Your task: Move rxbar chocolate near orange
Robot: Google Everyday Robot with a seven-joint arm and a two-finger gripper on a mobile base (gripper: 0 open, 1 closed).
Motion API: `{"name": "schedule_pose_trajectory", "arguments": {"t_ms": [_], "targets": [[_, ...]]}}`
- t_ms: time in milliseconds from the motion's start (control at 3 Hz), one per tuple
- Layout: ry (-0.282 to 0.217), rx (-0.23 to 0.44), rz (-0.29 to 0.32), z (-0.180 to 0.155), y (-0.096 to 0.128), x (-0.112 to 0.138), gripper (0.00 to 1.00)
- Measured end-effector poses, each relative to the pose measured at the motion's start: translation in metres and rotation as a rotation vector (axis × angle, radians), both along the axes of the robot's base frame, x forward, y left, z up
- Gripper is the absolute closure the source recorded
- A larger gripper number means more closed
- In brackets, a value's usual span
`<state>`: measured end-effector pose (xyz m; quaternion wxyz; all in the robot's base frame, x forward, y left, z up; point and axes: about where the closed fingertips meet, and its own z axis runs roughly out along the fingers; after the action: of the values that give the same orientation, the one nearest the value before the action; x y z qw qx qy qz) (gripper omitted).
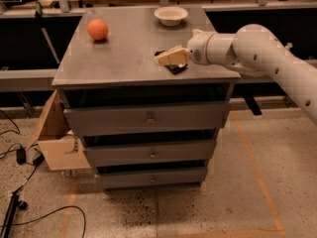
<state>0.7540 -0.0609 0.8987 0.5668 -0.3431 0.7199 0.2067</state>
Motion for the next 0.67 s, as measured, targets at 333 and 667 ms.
{"name": "schedule_pose_trajectory", "arguments": {"t_ms": [333,667], "targets": [[0.028,-0.017,-0.036,-0.017,-0.007,0.011,0.0],[0.059,-0.036,-0.068,-0.033,-0.016,0.017,0.0]]}}
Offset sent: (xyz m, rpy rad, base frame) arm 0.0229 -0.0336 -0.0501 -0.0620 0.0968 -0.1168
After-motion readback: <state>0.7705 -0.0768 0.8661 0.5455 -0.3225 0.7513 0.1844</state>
